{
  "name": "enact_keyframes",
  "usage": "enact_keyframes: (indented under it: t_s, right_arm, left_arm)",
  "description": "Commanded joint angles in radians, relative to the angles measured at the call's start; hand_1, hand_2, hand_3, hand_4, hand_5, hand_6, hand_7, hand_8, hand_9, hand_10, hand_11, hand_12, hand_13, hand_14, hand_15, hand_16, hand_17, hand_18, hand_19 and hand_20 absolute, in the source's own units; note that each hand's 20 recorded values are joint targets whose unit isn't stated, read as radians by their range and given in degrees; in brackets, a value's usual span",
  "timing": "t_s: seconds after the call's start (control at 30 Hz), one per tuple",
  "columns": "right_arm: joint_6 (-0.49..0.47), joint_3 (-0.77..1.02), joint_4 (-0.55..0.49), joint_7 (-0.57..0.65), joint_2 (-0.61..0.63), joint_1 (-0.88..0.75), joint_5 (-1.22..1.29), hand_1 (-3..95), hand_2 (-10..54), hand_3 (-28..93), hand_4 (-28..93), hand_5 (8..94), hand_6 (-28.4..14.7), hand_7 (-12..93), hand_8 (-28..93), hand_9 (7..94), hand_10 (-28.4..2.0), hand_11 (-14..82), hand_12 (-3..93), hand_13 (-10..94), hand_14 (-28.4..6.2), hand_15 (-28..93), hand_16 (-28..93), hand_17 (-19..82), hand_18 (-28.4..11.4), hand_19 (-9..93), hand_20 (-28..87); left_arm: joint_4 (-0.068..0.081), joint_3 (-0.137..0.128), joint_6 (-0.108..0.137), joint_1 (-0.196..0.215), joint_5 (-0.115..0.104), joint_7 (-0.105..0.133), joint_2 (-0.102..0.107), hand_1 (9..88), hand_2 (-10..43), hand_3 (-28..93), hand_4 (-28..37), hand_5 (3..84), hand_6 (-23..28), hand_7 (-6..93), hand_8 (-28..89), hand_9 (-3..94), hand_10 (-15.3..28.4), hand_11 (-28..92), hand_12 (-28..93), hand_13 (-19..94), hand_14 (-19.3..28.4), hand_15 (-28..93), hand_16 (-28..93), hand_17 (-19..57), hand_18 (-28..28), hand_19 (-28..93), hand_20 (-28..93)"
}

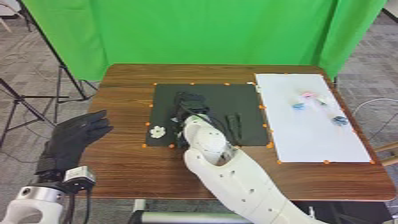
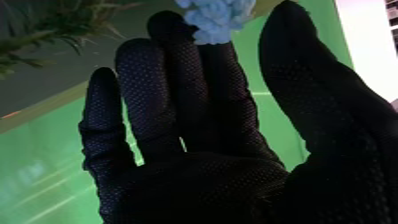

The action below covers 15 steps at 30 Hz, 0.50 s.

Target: Arrange flowers

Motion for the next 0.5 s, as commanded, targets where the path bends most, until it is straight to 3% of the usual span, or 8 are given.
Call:
enact_keyframes:
  t_s: [0.03,0.1,0.17,0.33,0.37,0.5]
  right_arm:
    - [0.019,-0.010,0.001,-0.008,0.004,0.028,0.007,36.3,-9.5,83,-28,56.5,-3.9,27,-17,58.5,-13.5,36.2,16.8,46,-14.2,78,19,10,-25.7,74,37]
    - [0.013,-0.007,-0.004,-0.018,0.003,0.029,0.014,35.8,-9.5,83,-28,56.2,-4.0,27,-17,58.2,-13.4,35.6,16.6,46,-14.3,78,18,10,-25.7,74,37]
    - [0.024,-0.016,-0.008,-0.024,0.007,0.031,-0.006,35.3,-9.5,83,-28,55.5,-4.2,27,-17,57.6,-13.5,34.7,16.4,46,-14.5,78,18,10,-25.8,74,37]
    - [0.037,-0.034,-0.020,-0.042,0.018,0.038,-0.009,32.9,-9.5,83,-28,54.3,-5.2,26,-16,55.1,-14.9,33.0,16.2,44,-15.3,78,17,9,-26.5,74,38]
    - [0.045,-0.045,-0.028,-0.046,0.029,0.041,-0.013,32.5,-9.5,83,-28,54.1,-5.3,26,-16,54.8,-15.1,32.8,16.3,44,-15.5,78,17,9,-26.7,74,38]
    - [0.083,-0.081,-0.056,-0.088,0.064,0.067,-0.026,31.0,-9.5,83,-28,53.7,-6.0,25,-16,53.3,-15.7,32.7,16.5,43,-16.3,79,16,8,-27.3,75,39]
  left_arm:
    - [0.003,0.020,0.015,0.009,-0.024,0.022,0.031,27.4,6.0,83,-13.2,46.3,14.2,14.5,-9,38.6,22.3,37,9,28,28.4,60,-13,-9.8,21.2,57,12]
    - [0.003,0.017,0.015,0.009,-0.020,0.021,0.026,27.4,5.9,83,-13.2,46.3,14.2,14.5,-9,38.7,22.2,37,9,28,28.4,60,-13,-9.8,21.3,57,12]
    - [0.000,0.016,0.029,0.025,-0.038,0.038,0.049,27.4,6.0,83,-13.2,46.3,14.2,14.5,-9,38.7,22.3,37,9,28,28.4,60,-13,-9.8,21.2,57,12]
    - [-0.004,0.014,0.046,0.046,-0.052,0.058,0.058,27.5,6.1,83,-13.3,46.4,14.3,14.5,-9,38.7,22.2,37,9,28,28.4,60,-13,-9.8,21.2,57,12]
    - [-0.006,0.010,0.045,0.052,-0.050,0.055,0.052,27.5,6.1,83,-13.4,46.4,14.2,14.5,-9,38.7,22.2,37,9,28,28.4,60,-13,-9.8,21.2,57,12]
    - [-0.017,-0.004,0.080,0.106,-0.084,0.099,0.074,27.5,6.1,83,-13.3,46.3,14.2,14.5,-9,38.8,22.2,37,9,28,28.4,60,-13,-9.8,21.2,57,12]
